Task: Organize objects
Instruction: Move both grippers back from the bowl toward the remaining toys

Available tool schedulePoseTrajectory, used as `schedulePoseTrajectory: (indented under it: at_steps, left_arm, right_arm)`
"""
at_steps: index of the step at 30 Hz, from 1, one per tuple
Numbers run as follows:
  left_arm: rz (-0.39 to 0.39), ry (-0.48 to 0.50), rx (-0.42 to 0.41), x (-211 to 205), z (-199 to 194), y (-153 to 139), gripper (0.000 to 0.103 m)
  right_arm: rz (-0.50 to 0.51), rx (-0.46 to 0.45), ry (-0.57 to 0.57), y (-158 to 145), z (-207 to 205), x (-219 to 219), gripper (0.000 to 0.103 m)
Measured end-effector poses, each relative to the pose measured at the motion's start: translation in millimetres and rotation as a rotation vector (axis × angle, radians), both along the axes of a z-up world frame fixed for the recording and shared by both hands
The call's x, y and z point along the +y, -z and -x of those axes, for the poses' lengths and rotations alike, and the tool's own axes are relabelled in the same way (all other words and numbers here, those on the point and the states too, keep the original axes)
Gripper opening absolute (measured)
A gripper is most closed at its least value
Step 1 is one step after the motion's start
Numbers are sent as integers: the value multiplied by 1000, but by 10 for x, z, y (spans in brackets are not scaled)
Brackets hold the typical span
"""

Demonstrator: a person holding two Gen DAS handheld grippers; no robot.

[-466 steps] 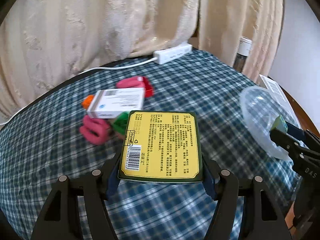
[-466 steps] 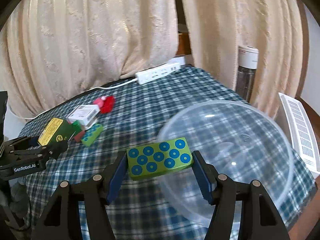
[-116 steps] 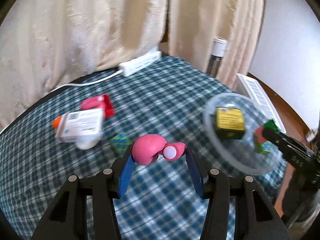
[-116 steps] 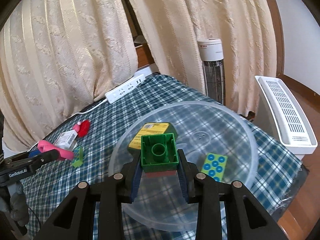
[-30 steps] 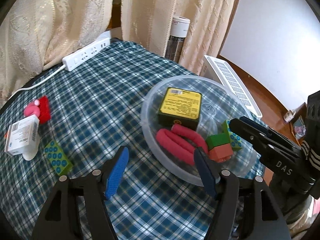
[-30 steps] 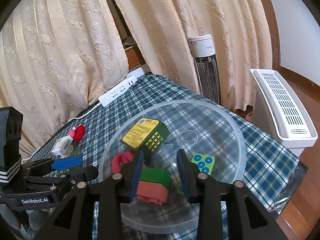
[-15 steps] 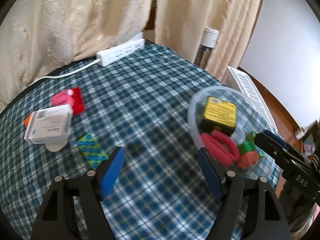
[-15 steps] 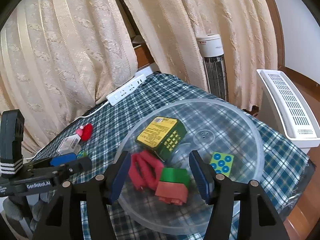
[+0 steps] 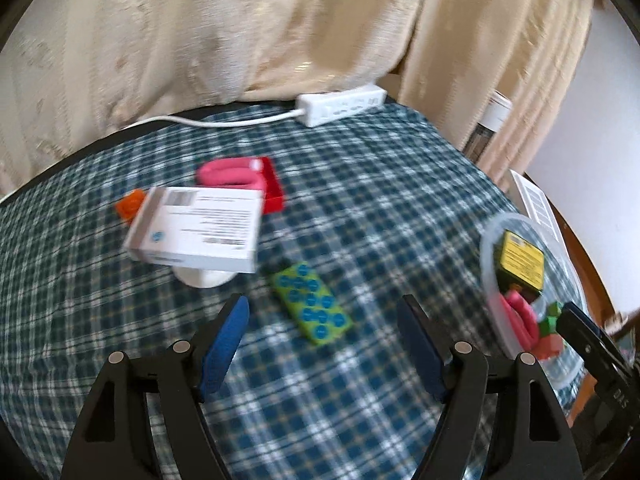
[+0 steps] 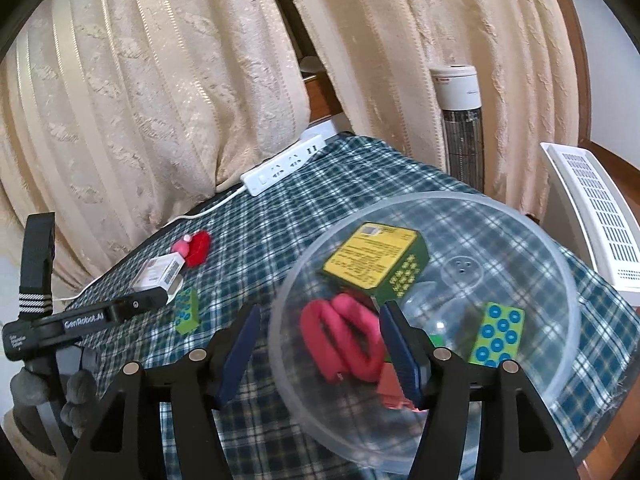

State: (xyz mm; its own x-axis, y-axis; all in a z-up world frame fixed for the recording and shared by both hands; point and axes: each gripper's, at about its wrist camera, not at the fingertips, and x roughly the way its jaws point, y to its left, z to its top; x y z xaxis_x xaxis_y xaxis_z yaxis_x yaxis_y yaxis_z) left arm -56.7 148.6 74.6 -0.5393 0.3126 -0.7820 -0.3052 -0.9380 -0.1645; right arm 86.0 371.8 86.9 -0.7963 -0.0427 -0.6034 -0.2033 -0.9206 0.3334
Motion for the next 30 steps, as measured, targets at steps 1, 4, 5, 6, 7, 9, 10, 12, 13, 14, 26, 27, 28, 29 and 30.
schedulePoseTrajectory:
  at_steps: [1,4,5,6,7,9,10,12,13,14,26,27,28,29,30]
  left_arm:
    - [-3,-15,-3,-59,21,7,77]
    - [-16,-57,-16,-227,87,40,77]
    - [-22,-71,-21,-289,112,56,77]
    - [-27,-86,-26,-348,139,70,77]
    - [-33,-104,-32,-416,166,83,77]
    - [-44,-135,-41,-539,219,105,77]
    - [-47,-153,-46,-603,247,120,77]
    - [-49,-187,-51,-717,287,147,77]
    - [-48,-204,-51,-772,307,158,77]
    - [-45,-216,-50,-816,325,164,77]
    - [-38,-217,-47,-944,517,201,77]
    - [-39,-217,-47,-942,531,201,77]
    - [-40,-214,-47,-936,550,197,77]
    - [-43,-208,-43,-927,566,188,77]
    - [-45,-203,-39,-919,580,179,77]
  right_arm:
    - [-1,0,-5,-2,12,-25,65]
    - [-6,0,-26,-14,55,-110,65]
    - [-9,0,-34,-17,70,-144,65]
    - [-16,0,-41,-20,80,-184,65]
    - [-22,0,-47,-24,93,-218,65]
    - [-32,-2,-68,-25,129,-301,65]
    - [-34,-3,-79,-23,150,-339,65]
    - [-36,-5,-97,-20,180,-406,65]
    - [-38,-6,-107,-17,197,-442,65]
    - [-39,-8,-119,-10,217,-485,65]
    - [-36,-14,-204,31,374,-786,81]
    - [-38,-16,-210,39,392,-805,82]
    - [-38,-19,-213,47,402,-816,82]
    - [-36,-22,-217,56,416,-825,82]
    - [-32,-26,-220,67,433,-833,82]
